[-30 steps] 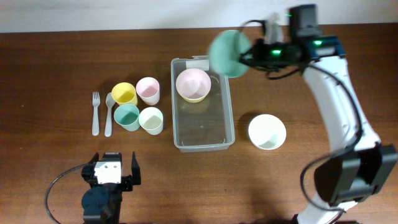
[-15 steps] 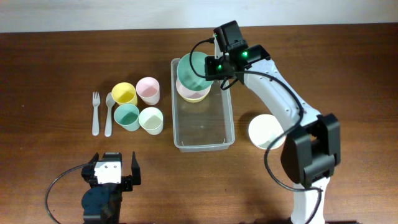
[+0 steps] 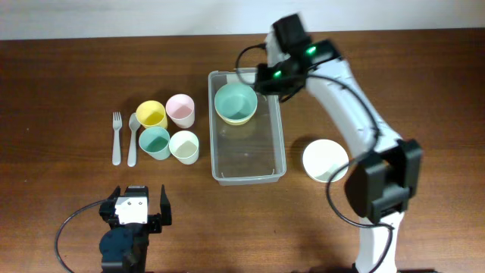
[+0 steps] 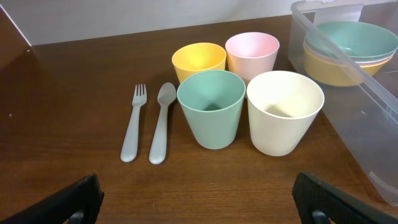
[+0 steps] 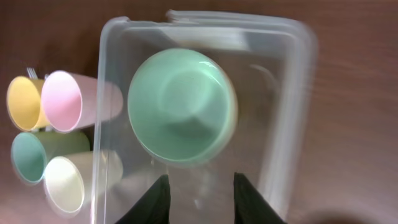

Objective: Pack container
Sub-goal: 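Carry the mint green bowl and stack it onto the pink bowl, then move the right gripper to the white bowl and grasp its rim, then carry the white bowl and stack it onto the bowl pile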

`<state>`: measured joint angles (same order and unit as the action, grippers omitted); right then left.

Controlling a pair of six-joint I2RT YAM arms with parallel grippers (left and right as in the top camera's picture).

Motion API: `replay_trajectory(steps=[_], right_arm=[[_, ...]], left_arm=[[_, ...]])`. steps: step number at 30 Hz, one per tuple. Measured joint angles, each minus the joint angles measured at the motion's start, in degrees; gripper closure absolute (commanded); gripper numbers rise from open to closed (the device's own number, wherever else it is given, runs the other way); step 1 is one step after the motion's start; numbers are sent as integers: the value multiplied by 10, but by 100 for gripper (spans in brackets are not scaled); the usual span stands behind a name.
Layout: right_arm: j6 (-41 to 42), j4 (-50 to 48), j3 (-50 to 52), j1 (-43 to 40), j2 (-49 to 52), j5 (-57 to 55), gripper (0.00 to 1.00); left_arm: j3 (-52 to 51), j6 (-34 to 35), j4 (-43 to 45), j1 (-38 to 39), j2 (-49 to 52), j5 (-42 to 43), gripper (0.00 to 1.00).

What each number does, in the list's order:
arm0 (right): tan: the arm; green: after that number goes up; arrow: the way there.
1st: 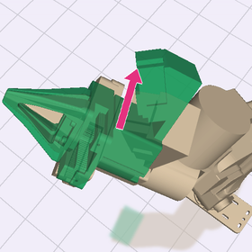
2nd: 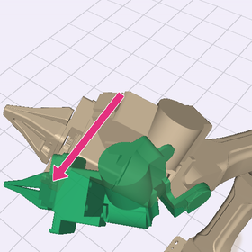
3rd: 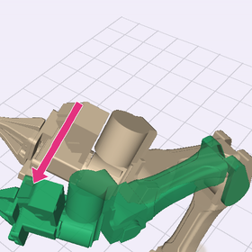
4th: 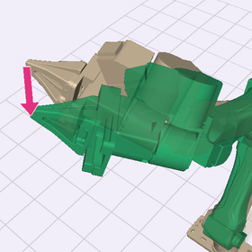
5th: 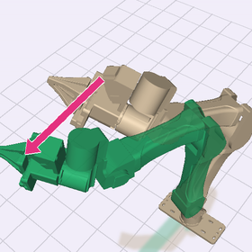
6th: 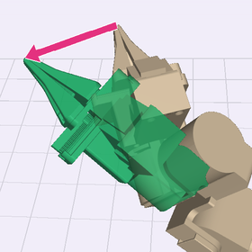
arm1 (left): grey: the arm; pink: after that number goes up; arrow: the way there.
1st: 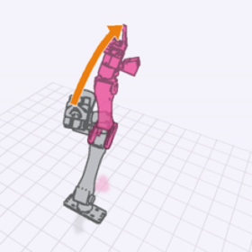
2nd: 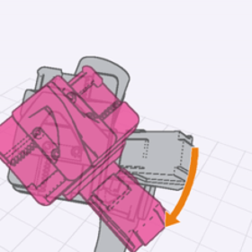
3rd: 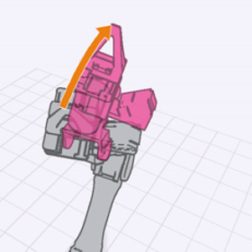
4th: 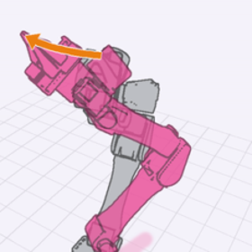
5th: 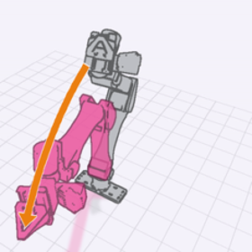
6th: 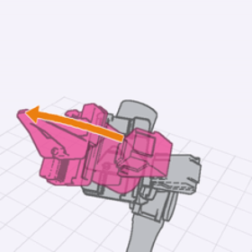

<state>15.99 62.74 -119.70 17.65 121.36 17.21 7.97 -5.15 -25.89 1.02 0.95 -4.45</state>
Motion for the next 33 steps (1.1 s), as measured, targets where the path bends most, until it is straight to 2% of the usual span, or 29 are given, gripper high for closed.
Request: replay_trajectory(steps=[1, 4, 8, 14, 18, 21, 22, 24, 25, 30, 33], right_arm=[[0, 31, -21, -14, -18, -3, 66], [0, 109, -50, -80, -67, -11, 65], [-2, 261, -56, -179, -116, -48, 65], [-14, 311, 32, -193, -113, -75, 65], [-15, 291, 107, -193, -112, -93, 64], [-14, 223, 201, -193, -108, -123, 59], [-14, 205, 222, -193, -108, -126, 56], [-16, 166, 268, -193, -108, -130, 43], [-14, 139, 299, -193, -108, -133, 42], [-14, 68, 381, -202, -108, -136, 43], [-19, 26, 410, -215, -108, -118, 54]], left_arm=[[0, 0, 0, 0, 0, 0, 0], [0, 0, 0, 0, 0, 0, 0], [0, 0, 0, 0, 0, 0, 0], [0, 0, 0, 0, 0, 0, 0], [0, 0, 0, 0, 0, 0, 0], [0, 0, 0, 0, 0, 0, 0], [0, 0, 0, 0, 0, 0, 0], [0, 0, 0, 0, 0, 0, 0], [0, 0, 0, 0, 0, 0, 0], [0, 0, 0, 0, 0, 0, 0], [0, 0, 0, 0, 0, 0, 0]])
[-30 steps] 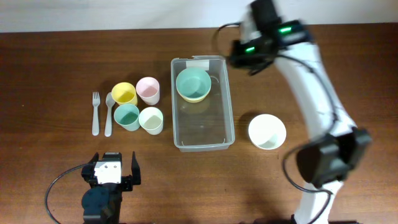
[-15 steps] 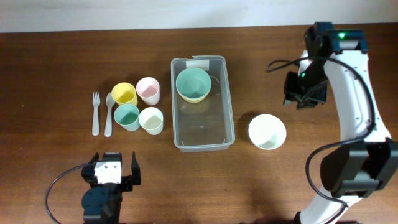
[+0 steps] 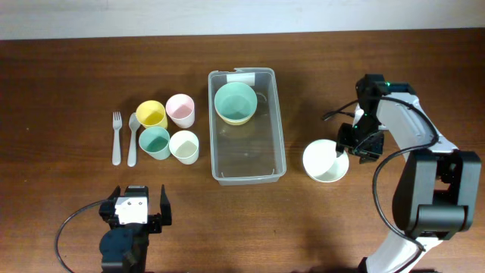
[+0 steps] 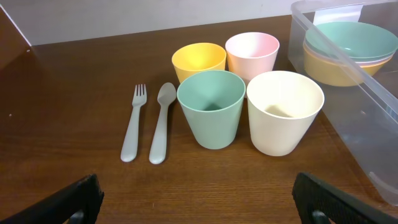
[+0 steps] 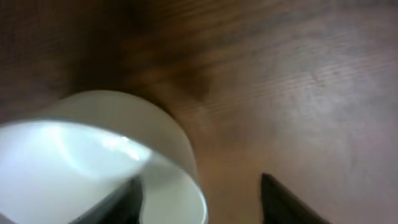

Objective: Pack container
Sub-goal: 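Carry the white bowl and stack it onto the bowl pile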

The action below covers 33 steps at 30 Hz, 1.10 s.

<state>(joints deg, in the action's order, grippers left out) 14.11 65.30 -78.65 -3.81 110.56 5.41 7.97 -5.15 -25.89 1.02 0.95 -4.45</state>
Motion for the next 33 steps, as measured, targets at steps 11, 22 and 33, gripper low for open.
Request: replay_trajectory(steps=[11, 22, 33], right_arm=[[32, -142, 111, -4, -4, 105, 95], [42, -161, 7, -60, -76, 231, 96], [42, -145, -244, 240, -132, 160, 95]], left_arm=[[0, 0, 0, 0, 0, 0, 0], [0, 0, 0, 0, 0, 0, 0], [0, 0, 0, 0, 0, 0, 0]])
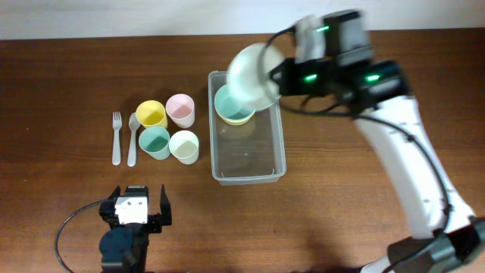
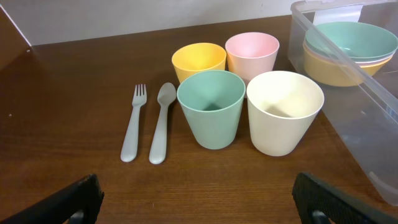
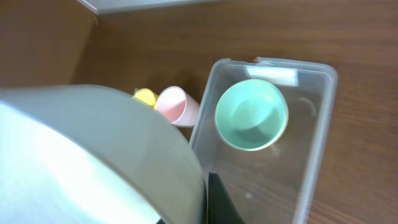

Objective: Pack container
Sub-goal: 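Carry the white bowl and stack it onto the bowl pile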

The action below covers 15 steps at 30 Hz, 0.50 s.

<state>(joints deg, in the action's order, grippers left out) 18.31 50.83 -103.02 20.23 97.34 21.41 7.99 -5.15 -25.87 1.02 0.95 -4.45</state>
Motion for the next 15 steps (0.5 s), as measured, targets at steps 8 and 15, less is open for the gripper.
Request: replay_trajectory(steps=[8, 15], right_arm=[[8, -92, 0, 38, 181, -72, 96], [12, -144, 2, 26, 266, -70, 91]], left_arm=[[0, 0, 0, 0, 0, 0, 0], [0, 0, 0, 0, 0, 0, 0]])
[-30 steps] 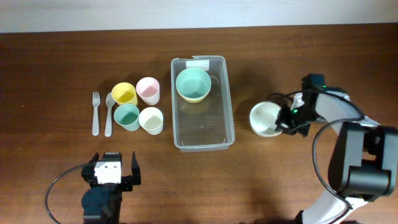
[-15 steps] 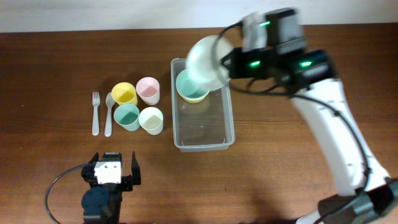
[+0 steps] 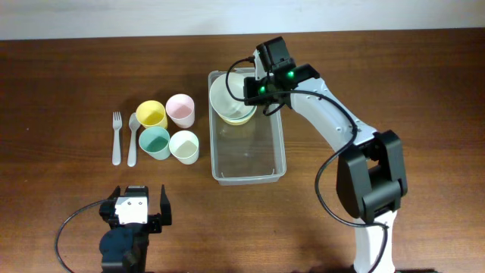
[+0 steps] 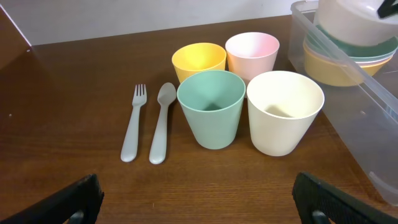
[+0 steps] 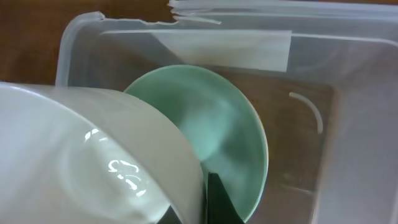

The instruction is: Pack container

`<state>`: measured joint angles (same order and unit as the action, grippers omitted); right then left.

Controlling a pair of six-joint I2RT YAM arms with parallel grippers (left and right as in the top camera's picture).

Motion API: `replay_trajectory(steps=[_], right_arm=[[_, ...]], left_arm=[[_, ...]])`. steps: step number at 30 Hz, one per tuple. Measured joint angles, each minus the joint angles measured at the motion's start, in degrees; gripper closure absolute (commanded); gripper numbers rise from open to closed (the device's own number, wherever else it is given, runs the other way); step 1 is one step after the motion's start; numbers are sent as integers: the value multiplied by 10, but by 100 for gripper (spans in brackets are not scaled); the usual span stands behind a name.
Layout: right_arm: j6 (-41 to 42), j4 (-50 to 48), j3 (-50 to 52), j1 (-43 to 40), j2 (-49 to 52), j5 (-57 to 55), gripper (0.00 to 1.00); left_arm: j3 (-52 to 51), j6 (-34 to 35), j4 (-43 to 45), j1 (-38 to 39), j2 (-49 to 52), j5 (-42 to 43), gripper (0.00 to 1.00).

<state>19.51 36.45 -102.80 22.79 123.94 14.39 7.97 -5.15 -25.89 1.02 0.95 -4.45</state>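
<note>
A clear plastic container [image 3: 248, 173] lies mid-table, with a green bowl [image 5: 239, 140] stacked on a yellow bowl [image 4: 336, 73] at its far end. My right gripper [image 3: 251, 89] is shut on the rim of a white bowl [image 3: 229, 96], held just above the green bowl, inside the container's far end. Left of the container stand yellow [image 3: 151, 114], pink [image 3: 181, 110], green [image 3: 154, 142] and cream [image 3: 184, 146] cups, plus a grey fork [image 3: 117, 137] and spoon [image 3: 132, 139]. My left gripper [image 4: 196, 198] rests open at the table's near edge, away from everything.
The right arm [image 3: 333, 121] reaches over the table from the right side. The container's near half [image 3: 250, 155] holds nothing.
My right gripper, holding the white bowl high and tilted above the container's far end, is now lower, with the bowl just over the green bowl. The left arm is unchanged.
My right gripper hovered over the container's stacked bowls while the white bowl sat on the table to the right. It then stood at that bowl's rim. Later it held the bowl above the container, and now it holds it over the green bowl.
</note>
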Motion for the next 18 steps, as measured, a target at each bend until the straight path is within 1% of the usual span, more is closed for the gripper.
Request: replay_trajectory(steps=[1, 2, 4, 7, 11, 12, 13, 16, 18], right_arm=[[0, -2, 0, 0, 0, 0, 80], [1, -7, 0, 0, 0, 0, 71], [-9, -9, -1, 0, 0, 5, 64], [-28, 31, -23, -3, -3, 15, 63], [-28, 135, -93, -23, -37, 12, 59], [-28, 169, -115, -45, -67, 7, 59], [-28, 179, -122, -54, -76, 7, 58], [-23, 245, -149, -143, -149, -1, 58], [-21, 283, -154, -185, -164, -4, 59]], left_arm=[[0, 0, 0, 0, 0, 0, 0], [0, 0, 0, 0, 0, 0, 0], [0, 0, 0, 0, 0, 0, 0], [0, 0, 0, 0, 0, 0, 0], [0, 0, 0, 0, 0, 0, 0], [0, 0, 0, 0, 0, 0, 0], [0, 0, 0, 0, 0, 0, 0], [0, 0, 0, 0, 0, 0, 0], [0, 0, 0, 0, 0, 0, 0]])
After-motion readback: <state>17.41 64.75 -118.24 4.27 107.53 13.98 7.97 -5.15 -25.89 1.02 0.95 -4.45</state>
